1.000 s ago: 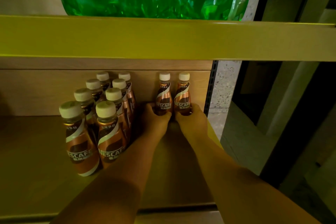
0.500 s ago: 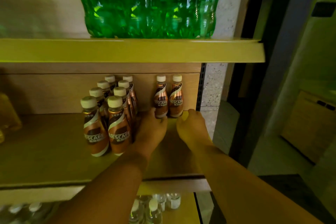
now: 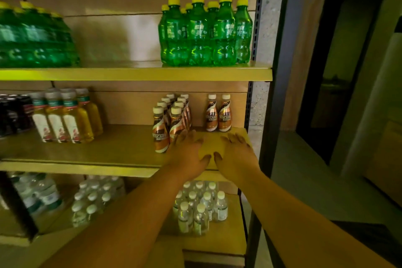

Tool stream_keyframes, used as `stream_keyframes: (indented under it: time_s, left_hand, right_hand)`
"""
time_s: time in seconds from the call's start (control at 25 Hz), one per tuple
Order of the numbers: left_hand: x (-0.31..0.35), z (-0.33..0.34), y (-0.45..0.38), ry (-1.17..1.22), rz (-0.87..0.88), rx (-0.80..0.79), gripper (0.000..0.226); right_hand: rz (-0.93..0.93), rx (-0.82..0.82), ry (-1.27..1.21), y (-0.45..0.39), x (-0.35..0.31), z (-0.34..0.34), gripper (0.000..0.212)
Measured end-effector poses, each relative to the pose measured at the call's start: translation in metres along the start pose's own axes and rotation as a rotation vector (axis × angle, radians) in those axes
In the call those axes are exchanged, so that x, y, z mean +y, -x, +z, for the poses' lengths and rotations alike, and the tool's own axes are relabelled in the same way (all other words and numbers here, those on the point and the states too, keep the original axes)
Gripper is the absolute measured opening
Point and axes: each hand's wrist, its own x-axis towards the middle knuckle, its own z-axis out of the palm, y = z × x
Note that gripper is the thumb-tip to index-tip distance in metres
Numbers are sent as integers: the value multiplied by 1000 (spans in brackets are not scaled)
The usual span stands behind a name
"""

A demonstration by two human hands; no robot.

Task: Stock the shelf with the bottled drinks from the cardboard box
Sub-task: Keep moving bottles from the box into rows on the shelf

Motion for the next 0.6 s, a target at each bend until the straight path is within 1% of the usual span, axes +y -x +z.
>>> stream_keyframes:
  time_s: [0.16,0.28,0.4,0.6]
  left_hand:
    - [-14,-14,56,-40,-30,57,68]
    - [-41,-25,105,-79,-76,10,68]
    - [-82,-40,166,-107,-119,-26,66]
    - [-168,-48,282,-186,-223,-59,73]
  right_hand:
    - [-29,-19,29,41,-24,-8,64]
    - [-87,-29,49,73,-55,0,63]
    - [-129,-46,39,109,-100,19,65]
    - [-187,-109,15,184,-196,69,63]
